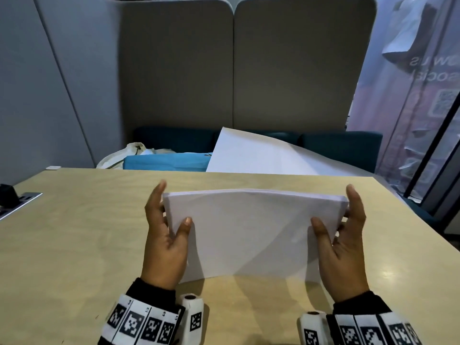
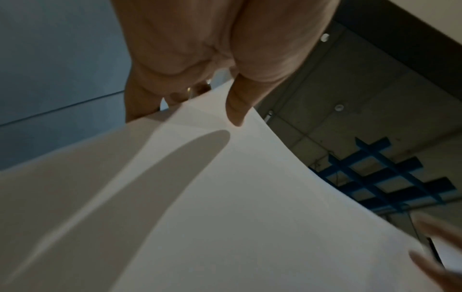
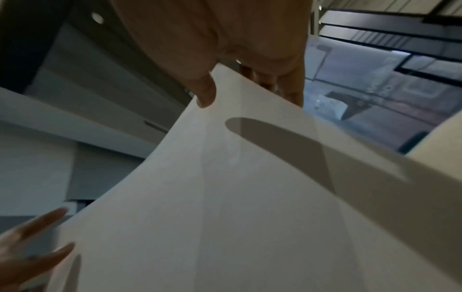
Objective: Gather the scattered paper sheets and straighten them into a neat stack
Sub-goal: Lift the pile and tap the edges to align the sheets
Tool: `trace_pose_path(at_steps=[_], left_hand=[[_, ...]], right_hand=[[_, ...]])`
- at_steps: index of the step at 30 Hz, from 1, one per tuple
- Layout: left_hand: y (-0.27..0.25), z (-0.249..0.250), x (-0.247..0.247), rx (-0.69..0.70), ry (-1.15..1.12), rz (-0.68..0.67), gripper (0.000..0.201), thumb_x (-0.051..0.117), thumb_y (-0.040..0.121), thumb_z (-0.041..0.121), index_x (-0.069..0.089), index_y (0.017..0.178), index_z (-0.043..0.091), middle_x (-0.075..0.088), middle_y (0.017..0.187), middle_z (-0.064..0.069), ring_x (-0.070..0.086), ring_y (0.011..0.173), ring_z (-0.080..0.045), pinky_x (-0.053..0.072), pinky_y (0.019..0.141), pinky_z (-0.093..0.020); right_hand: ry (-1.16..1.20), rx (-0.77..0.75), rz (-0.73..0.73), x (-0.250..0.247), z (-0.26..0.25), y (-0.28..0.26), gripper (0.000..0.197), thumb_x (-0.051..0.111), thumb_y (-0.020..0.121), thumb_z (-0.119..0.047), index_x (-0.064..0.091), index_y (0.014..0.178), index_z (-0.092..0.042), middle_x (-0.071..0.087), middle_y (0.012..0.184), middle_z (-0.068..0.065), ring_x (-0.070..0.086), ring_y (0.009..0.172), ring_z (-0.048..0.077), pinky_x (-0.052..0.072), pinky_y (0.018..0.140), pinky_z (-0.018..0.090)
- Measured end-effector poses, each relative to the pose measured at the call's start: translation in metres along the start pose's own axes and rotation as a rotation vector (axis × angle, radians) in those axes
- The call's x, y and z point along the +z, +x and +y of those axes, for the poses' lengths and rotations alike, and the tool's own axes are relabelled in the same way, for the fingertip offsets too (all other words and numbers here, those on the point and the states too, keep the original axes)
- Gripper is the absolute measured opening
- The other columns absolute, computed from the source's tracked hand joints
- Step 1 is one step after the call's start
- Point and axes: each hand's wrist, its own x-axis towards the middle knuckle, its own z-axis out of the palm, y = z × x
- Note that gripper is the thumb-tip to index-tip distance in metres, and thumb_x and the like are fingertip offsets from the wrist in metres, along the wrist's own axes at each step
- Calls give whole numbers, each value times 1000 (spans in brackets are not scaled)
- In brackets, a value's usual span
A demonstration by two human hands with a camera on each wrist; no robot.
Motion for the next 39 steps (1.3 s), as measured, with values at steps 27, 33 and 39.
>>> trace_pose_path(at_steps=[27, 33, 39], left_hand=[[-1, 1, 0, 74, 66, 35, 49, 56, 94, 15, 39, 128, 46, 53, 123, 11, 59, 106, -19, 54, 86, -38], [-3, -7, 0, -208, -323, -12, 29, 42, 96, -6, 51, 112, 16, 63, 99, -2, 64, 82, 1, 51, 67, -9], [4, 2, -1, -199, -363, 28, 30, 41, 97, -4, 55, 98, 22, 66, 91, 4, 64, 74, 6, 52, 67, -9]], right_hand=[[-75, -20, -18, -6, -13, 4, 39, 51, 95, -22, 35, 125, -41, 47, 116, -15, 52, 106, -1, 47, 89, 29], [280, 326, -93, -8, 10, 4, 37, 48, 93, 5, 55, 110, -28, 68, 95, -11, 63, 84, 3, 52, 71, 18], [365, 314, -84, -6, 4, 10, 36, 43, 94, 8, 58, 109, -21, 69, 95, -12, 64, 80, -5, 50, 67, 7]])
